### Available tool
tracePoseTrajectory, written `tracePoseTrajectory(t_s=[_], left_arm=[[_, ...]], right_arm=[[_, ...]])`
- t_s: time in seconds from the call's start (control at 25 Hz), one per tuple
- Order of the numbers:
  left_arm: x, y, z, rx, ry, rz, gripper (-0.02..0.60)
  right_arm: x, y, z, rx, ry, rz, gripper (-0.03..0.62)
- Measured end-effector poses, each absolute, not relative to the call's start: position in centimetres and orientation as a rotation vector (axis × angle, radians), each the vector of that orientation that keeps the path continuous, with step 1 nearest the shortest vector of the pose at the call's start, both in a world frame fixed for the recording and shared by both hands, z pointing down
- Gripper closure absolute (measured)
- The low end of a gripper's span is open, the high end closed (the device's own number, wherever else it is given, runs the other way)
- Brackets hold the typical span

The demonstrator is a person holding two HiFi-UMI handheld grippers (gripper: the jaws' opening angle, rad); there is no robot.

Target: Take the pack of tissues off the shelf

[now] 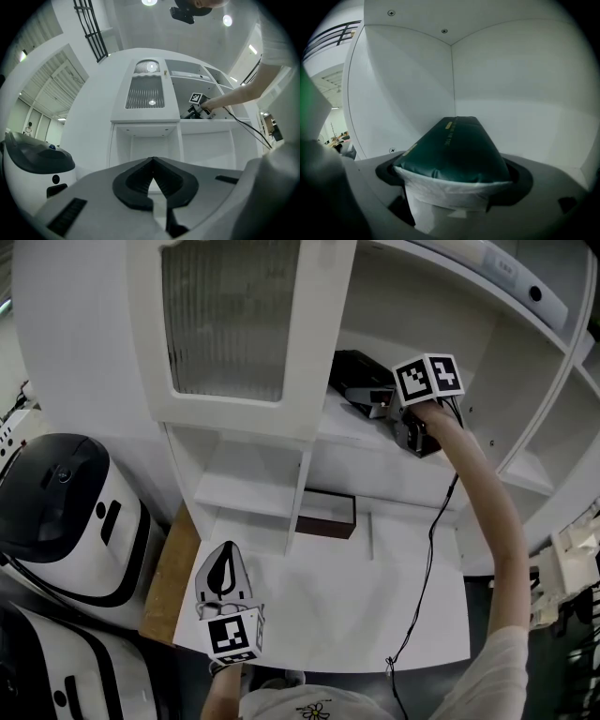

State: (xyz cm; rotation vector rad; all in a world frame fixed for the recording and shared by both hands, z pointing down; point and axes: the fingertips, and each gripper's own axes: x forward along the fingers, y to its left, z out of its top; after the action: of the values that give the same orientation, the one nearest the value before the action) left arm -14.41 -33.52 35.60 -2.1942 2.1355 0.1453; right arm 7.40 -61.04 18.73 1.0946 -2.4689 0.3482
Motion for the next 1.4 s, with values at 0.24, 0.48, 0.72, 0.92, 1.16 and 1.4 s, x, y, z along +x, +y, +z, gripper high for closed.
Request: tracePoseTrajectory(t_s=[0.24, 0.48, 0.72, 0.92, 1.16, 1.4], left_arm=[[-14.0, -33.3, 35.3, -2.204, 2.121, 0.154, 0.583], [-13.8, -33.0, 34.5, -2.216, 2.082, 0.157, 0.583], [-11.5, -33.1, 33.1, -2.269, 1.986, 0.188, 0.583], [-7.3, -33.5, 31.6, -2.36, 1.825, 0.21, 0.583], [-0.3, -32.9, 28.4, -2.47, 1.553, 0.287, 0.583], [5.5, -31.2, 25.8, -2.527, 1.337, 0.371, 0.583]], right_arm=[[7.6, -61.0, 18.6, 1.13, -2.468, 0.347, 0.098], [8.8, -59.4, 17.2, 1.214, -2.511, 0.311, 0.106], [11.7, -54.0, 15.1, 1.273, -2.542, 0.168, 0.106], [14.9, -46.0, 13.7, 1.378, -2.533, -0.1, 0.106], [19.6, -36.5, 13.2, 1.637, -2.475, -0.31, 0.106], [23.2, -28.7, 14.1, 1.879, -2.421, -0.55, 0.106]])
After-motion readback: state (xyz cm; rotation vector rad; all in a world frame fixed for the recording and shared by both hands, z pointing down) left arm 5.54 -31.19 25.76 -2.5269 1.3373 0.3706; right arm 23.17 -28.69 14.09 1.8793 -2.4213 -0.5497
